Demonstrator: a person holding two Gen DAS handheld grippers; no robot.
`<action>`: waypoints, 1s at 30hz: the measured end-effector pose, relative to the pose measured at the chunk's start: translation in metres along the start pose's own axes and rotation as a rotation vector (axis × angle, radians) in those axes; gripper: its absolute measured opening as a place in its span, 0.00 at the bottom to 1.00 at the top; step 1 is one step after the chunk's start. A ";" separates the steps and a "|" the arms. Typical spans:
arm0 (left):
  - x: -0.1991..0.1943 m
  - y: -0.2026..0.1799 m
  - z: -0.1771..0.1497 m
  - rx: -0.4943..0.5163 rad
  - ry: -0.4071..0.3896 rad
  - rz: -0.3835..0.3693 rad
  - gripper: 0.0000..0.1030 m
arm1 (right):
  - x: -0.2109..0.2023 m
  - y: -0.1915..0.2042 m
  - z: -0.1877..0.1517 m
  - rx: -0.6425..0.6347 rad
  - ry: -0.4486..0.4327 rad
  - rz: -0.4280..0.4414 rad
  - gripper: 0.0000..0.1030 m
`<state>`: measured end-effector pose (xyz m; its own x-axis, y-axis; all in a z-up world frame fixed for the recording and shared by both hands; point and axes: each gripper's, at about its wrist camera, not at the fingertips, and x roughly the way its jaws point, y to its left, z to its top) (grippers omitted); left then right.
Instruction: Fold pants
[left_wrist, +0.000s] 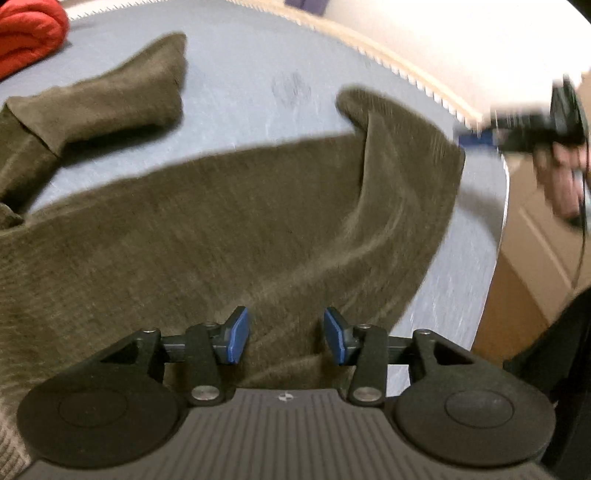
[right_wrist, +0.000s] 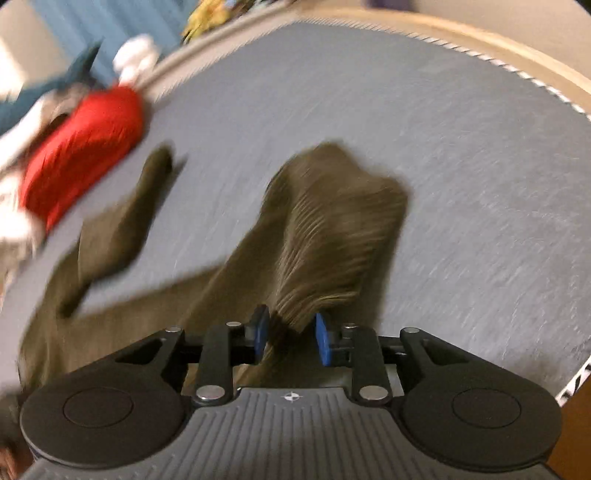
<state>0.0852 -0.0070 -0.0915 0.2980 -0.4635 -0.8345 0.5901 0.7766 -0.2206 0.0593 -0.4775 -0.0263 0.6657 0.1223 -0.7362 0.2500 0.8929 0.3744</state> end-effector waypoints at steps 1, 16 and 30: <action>0.005 -0.001 -0.003 0.012 0.024 0.007 0.48 | -0.001 -0.010 0.009 0.029 -0.042 -0.021 0.34; 0.004 -0.002 -0.010 0.054 0.041 0.006 0.48 | 0.090 -0.072 0.067 0.285 -0.030 -0.027 0.56; 0.009 -0.014 -0.007 0.105 0.029 -0.021 0.49 | -0.018 -0.042 0.076 0.182 -0.396 -0.172 0.09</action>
<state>0.0746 -0.0189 -0.0996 0.2641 -0.4653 -0.8448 0.6717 0.7174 -0.1851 0.0902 -0.5499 0.0141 0.8123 -0.2268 -0.5373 0.4754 0.7912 0.3847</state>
